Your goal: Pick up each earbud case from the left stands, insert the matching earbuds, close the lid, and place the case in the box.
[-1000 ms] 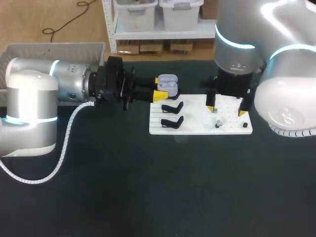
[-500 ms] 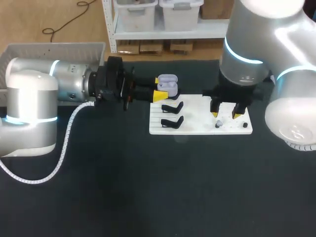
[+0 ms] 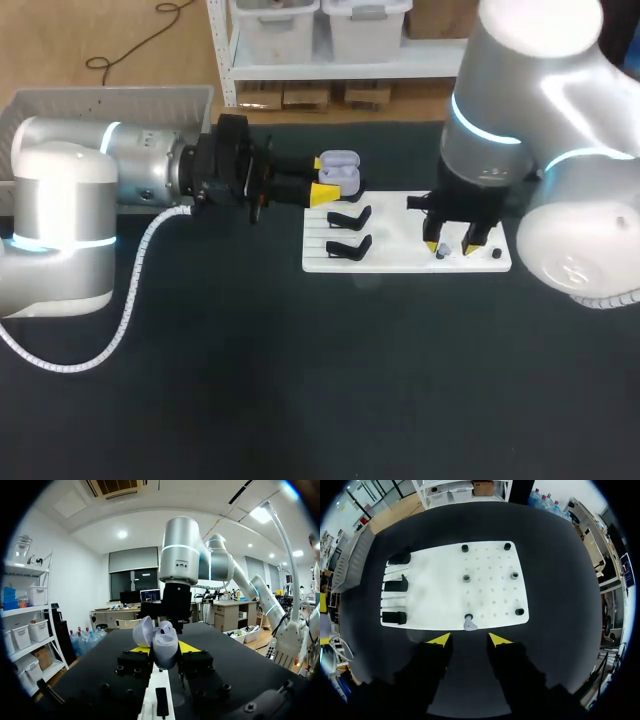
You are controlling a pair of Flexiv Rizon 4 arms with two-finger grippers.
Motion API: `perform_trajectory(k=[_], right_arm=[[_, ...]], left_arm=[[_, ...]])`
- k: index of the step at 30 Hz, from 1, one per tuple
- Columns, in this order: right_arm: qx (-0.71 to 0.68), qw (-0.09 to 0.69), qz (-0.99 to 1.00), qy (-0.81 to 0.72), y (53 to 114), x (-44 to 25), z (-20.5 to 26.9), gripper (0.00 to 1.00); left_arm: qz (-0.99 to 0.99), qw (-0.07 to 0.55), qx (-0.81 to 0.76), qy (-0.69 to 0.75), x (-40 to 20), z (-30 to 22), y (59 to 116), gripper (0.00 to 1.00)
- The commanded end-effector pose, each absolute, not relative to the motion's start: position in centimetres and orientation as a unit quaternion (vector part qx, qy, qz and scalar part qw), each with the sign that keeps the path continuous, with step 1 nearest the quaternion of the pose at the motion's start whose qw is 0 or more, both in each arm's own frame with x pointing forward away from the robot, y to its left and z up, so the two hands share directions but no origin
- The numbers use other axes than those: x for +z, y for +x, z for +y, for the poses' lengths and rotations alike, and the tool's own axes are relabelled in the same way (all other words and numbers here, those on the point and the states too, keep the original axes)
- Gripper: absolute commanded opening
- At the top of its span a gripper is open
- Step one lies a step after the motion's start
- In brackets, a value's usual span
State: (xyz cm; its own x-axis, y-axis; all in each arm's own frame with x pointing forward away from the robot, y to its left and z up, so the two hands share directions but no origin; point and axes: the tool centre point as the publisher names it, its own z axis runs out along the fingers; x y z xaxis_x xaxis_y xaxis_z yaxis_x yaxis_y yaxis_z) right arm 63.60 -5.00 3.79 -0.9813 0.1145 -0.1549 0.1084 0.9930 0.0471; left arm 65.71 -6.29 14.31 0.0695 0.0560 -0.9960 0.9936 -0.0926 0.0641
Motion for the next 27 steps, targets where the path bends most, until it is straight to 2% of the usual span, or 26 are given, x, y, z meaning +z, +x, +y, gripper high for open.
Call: perform_trajectory(k=[1, 27], right_arm=[[0.012, 0.070, 0.996, 0.061, 64.4, 3.0, -4.7, 0.43], [0.031, 0.067, 0.994, 0.085, 64.8, 1.7, -5.2, 0.31]], left_arm=[[0.475, 0.480, -0.489, 0.553, 14.3, -6.3, 65.6, 0.00], [0.475, 0.480, -0.489, 0.553, 14.3, -6.3, 65.6, 0.00]])
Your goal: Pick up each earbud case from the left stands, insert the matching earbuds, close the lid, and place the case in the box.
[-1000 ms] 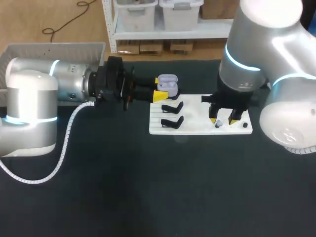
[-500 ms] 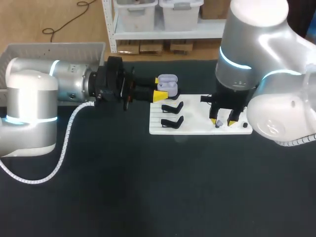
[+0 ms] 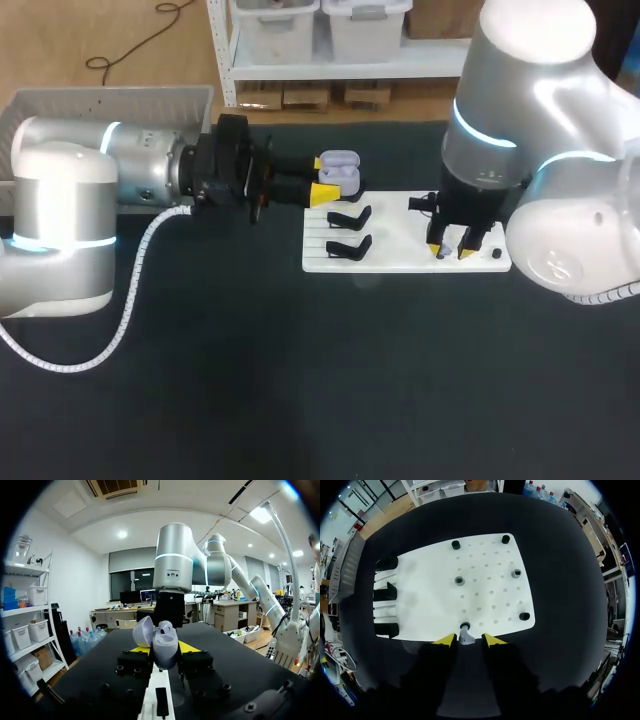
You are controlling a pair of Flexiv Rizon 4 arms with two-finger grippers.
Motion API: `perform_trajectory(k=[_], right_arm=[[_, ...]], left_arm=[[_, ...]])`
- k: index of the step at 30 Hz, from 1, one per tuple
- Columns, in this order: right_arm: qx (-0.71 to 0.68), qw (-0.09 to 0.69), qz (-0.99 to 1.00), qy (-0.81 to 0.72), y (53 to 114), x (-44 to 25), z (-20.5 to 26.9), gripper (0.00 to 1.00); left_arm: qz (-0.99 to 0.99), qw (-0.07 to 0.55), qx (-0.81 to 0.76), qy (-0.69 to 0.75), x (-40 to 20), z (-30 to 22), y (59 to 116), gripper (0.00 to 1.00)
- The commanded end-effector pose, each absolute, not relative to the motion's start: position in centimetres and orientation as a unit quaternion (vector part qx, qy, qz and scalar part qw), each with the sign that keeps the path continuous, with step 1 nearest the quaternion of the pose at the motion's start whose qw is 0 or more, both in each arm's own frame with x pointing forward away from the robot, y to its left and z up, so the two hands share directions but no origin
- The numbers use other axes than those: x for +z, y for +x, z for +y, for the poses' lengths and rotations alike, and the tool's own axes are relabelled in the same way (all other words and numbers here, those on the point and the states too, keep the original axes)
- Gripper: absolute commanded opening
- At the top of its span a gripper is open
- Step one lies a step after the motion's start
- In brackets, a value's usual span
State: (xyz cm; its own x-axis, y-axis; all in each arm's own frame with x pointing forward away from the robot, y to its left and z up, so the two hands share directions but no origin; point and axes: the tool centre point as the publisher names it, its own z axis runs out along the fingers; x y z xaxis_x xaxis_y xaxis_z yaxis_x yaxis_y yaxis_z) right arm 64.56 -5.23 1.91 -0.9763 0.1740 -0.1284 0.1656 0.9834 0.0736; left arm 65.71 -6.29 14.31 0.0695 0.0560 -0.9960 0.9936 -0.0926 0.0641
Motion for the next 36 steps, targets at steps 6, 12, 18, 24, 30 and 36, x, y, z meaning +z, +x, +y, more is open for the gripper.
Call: perform_trajectory(k=[6, 12, 18, 24, 30, 36], right_arm=[[0.032, 0.068, 0.993, 0.087, 65.0, 1.6, -5.1, 0.28], [0.032, 0.068, 0.993, 0.088, 65.2, 1.4, -5.1, 0.25], [0.033, 0.065, 0.993, 0.087, 65.2, 1.2, -5.0, 0.22], [0.032, 0.064, 0.994, 0.088, 65.2, 1.1, -5.0, 0.15], [0.029, 0.065, 0.993, 0.091, 65.1, 1.2, -5.2, 0.00], [0.020, 0.070, 0.993, 0.090, 64.6, 2.9, -5.3, 0.00]], left_arm=[[0.475, 0.480, -0.489, 0.553, 14.3, -6.3, 65.6, 0.00], [0.475, 0.480, -0.489, 0.553, 14.3, -6.3, 65.6, 0.00], [0.475, 0.480, -0.489, 0.553, 14.3, -6.3, 65.6, 0.00], [0.475, 0.480, -0.489, 0.553, 14.3, -6.3, 65.6, 0.00], [0.475, 0.480, -0.489, 0.553, 14.3, -6.3, 65.6, 0.00], [0.475, 0.480, -0.489, 0.553, 14.3, -6.3, 65.6, 0.00]])
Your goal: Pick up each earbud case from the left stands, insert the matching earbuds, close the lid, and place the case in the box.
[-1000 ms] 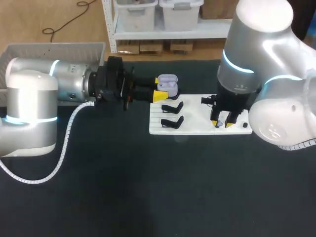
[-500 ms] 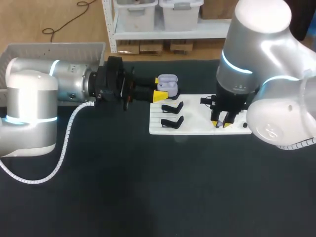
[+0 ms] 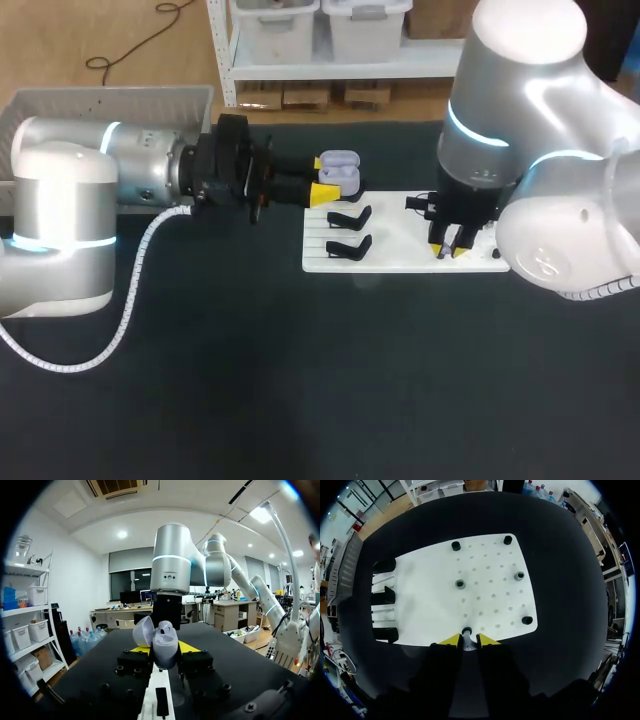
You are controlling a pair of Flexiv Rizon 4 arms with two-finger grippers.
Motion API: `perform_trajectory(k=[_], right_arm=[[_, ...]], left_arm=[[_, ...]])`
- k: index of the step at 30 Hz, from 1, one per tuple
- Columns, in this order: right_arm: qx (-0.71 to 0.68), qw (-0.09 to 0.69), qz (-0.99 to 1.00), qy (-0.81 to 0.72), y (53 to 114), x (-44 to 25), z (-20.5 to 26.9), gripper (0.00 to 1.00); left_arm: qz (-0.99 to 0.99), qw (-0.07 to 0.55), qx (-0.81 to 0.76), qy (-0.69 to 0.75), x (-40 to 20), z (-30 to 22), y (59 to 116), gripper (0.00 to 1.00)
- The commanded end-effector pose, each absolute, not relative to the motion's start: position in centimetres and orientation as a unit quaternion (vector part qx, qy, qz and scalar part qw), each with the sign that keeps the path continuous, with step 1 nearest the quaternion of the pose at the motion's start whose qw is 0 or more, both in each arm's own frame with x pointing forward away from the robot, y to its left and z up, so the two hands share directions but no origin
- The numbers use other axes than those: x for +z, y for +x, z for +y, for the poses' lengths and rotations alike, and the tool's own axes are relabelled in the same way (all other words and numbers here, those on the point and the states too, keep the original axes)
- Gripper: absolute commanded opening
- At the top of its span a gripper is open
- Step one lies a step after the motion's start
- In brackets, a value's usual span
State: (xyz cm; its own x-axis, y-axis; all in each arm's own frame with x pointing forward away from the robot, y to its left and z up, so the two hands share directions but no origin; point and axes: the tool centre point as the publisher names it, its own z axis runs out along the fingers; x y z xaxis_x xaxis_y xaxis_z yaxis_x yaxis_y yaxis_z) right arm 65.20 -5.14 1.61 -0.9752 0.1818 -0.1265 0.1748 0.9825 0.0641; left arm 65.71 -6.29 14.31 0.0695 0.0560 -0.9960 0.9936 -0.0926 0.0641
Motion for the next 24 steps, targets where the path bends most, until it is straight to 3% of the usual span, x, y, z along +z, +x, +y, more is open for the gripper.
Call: perform_trajectory(k=[1, 13, 24], right_arm=[[0.016, 0.072, 0.993, 0.089, 64.5, 3.3, -5.3, 0.00], [-0.029, 0.100, 0.992, 0.077, 63.1, 11.4, -5.4, 0.00], [-0.017, 0.078, 0.997, 0.019, 61.9, 18.4, -3.4, 0.00]], left_arm=[[0.475, 0.480, -0.489, 0.553, 14.3, -6.3, 65.6, 0.00], [0.475, 0.480, -0.489, 0.553, 14.3, -6.3, 65.6, 0.00], [0.475, 0.480, -0.489, 0.553, 14.3, -6.3, 65.6, 0.00]])
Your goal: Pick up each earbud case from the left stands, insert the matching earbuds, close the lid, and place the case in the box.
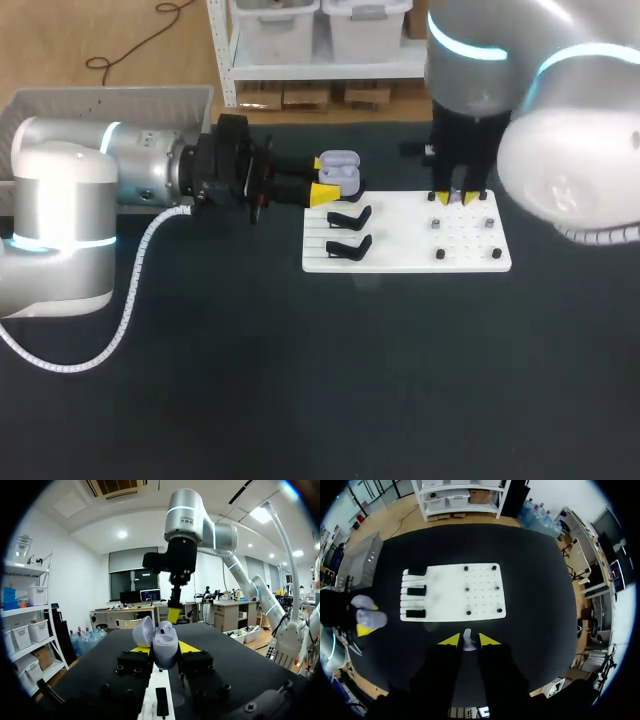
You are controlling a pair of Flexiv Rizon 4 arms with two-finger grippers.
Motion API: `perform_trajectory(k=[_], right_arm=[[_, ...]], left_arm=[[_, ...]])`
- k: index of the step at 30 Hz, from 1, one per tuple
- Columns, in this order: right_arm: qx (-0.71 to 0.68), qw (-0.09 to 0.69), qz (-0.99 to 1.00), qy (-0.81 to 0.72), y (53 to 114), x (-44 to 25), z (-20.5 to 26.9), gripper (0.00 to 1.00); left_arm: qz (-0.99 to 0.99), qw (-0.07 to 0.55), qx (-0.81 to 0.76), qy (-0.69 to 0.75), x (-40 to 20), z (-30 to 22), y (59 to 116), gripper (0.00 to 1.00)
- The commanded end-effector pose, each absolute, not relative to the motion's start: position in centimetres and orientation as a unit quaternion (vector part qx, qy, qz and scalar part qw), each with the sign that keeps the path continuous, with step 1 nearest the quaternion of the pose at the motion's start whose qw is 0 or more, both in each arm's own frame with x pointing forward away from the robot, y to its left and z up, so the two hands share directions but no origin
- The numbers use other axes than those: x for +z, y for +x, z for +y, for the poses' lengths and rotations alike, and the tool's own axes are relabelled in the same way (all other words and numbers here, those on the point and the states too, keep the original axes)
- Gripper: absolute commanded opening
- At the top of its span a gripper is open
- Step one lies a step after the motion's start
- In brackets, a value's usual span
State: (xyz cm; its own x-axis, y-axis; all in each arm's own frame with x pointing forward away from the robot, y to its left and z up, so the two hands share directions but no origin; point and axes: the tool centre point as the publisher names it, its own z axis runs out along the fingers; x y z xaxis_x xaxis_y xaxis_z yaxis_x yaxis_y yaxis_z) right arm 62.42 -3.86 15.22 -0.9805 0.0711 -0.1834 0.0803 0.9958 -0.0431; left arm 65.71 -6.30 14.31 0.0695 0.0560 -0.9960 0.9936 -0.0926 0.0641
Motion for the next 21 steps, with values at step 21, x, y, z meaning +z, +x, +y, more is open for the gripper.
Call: perform_trajectory(k=[21], right_arm=[[-0.023, 0.071, 0.988, -0.138, 61.8, 22.8, 4.2, 0.00]], left_arm=[[0.475, 0.480, -0.489, 0.553, 14.3, -6.3, 65.6, 0.00]])
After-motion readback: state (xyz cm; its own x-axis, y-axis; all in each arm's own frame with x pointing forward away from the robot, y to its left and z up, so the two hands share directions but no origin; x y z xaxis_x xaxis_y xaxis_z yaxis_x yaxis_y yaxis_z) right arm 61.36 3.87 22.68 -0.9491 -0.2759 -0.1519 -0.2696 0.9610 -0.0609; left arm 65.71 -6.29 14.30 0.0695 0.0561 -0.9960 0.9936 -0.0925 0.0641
